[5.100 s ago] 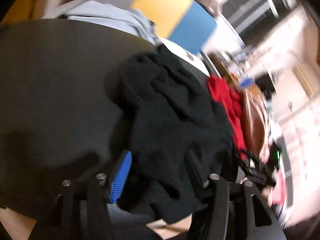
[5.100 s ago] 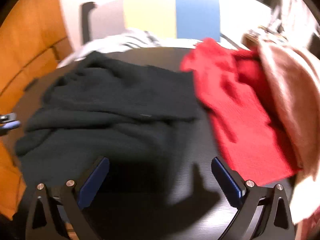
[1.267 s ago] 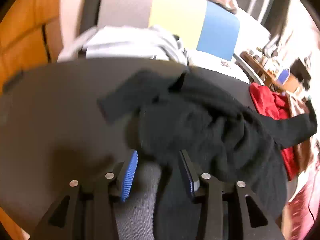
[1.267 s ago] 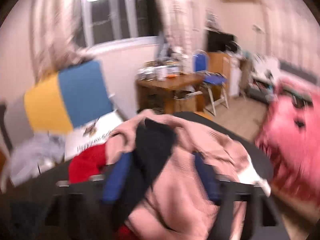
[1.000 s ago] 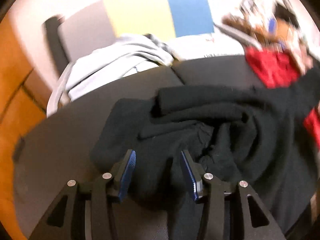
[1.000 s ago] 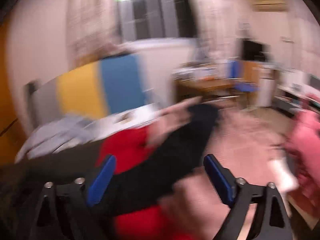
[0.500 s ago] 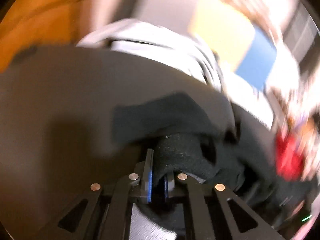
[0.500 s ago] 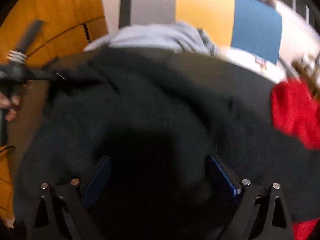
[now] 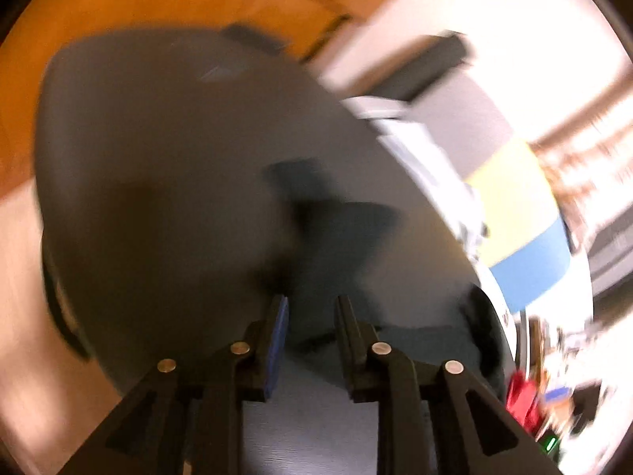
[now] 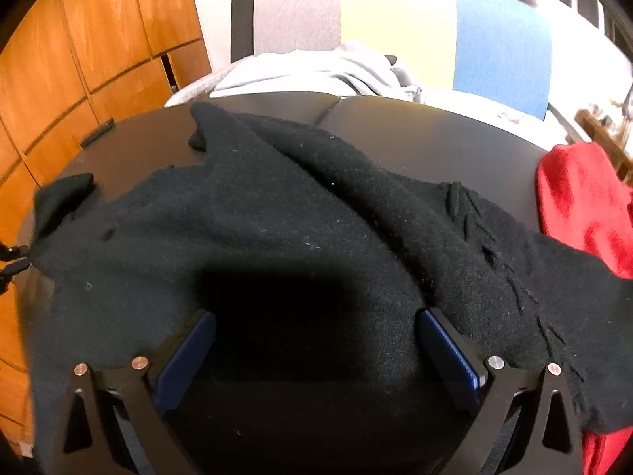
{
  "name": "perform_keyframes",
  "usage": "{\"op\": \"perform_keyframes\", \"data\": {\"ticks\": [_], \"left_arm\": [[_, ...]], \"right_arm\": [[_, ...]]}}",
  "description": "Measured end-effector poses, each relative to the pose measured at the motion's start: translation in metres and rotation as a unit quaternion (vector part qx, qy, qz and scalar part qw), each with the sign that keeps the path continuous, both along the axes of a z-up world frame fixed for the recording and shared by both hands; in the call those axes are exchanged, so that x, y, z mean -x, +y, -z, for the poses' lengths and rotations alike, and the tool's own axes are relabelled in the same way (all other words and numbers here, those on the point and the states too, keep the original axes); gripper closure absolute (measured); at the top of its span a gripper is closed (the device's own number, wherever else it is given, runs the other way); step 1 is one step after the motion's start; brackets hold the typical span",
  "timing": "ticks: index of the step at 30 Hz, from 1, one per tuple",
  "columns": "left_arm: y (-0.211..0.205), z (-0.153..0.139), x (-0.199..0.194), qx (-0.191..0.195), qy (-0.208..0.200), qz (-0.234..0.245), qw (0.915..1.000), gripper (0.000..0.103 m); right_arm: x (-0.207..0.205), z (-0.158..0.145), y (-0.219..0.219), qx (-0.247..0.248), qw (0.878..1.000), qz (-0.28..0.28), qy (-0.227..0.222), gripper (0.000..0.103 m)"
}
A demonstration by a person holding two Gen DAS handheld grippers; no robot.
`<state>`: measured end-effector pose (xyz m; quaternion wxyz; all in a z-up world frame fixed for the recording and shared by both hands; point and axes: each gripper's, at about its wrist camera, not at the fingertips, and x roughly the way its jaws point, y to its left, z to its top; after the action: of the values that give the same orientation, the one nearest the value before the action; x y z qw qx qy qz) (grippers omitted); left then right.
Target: Fold clothes
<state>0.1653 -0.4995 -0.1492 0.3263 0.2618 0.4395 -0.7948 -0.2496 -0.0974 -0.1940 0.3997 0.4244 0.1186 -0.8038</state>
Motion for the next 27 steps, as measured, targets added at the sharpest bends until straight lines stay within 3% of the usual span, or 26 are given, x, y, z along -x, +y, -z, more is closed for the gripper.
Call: {"op": "perform_keyframes", "data": {"ticks": [3, 6, 10, 13, 16, 18, 20, 23, 25, 27], "left_arm": [[0.033, -0.028, 0.059, 0.072, -0.002, 0.104, 0.9920, 0.074], [0.070, -0.022, 0.137, 0.101, -0.014, 0.211, 0.9722, 0.073], [0.112, 0.000, 0.204, 0.105, -0.027, 0.281, 0.9535, 0.073], [0.132, 0.026, 0.250, 0.107, -0.057, 0.316, 0.9411, 0.073], [0.139, 0.053, 0.275, 0.136, -0.090, 0.326, 0.9309, 0.074], [0.142, 0.062, 0.288, 0.166, -0.097, 0.323, 0.9266, 0.073], [0.131, 0.063, 0.306, 0.184, -0.110, 0.315, 0.9245, 0.071], [0.108, 0.063, 0.332, 0.199, -0.126, 0.294, 0.9263, 0.069], [0.082, 0.065, 0.349, 0.196, -0.128, 0.278, 0.9317, 0.064], [0.070, 0.067, 0.361, 0.202, -0.139, 0.270, 0.9311, 0.050]], "right_arm": [[0.016, -0.018, 0.012, 0.043, 0.999, 0.014, -0.024, 0.001], [0.042, -0.049, 0.024, 0.053, 0.997, 0.044, 0.024, 0.001], [0.083, -0.059, 0.012, -0.014, 0.994, 0.071, 0.085, 0.001], [0.104, -0.032, -0.019, -0.077, 0.994, 0.036, 0.074, 0.001], [0.102, -0.001, -0.046, -0.131, 0.987, -0.022, 0.086, 0.004], [0.101, 0.003, -0.045, -0.122, 0.985, -0.018, 0.120, 0.002], [0.118, 0.008, -0.038, -0.121, 0.984, 0.024, 0.132, 0.000], [0.159, 0.014, -0.017, -0.095, 0.986, 0.105, 0.093, 0.000], [0.185, 0.013, -0.009, -0.101, 0.976, 0.165, 0.100, 0.000], [0.202, 0.012, -0.002, -0.108, 0.962, 0.224, 0.109, 0.000]]}}
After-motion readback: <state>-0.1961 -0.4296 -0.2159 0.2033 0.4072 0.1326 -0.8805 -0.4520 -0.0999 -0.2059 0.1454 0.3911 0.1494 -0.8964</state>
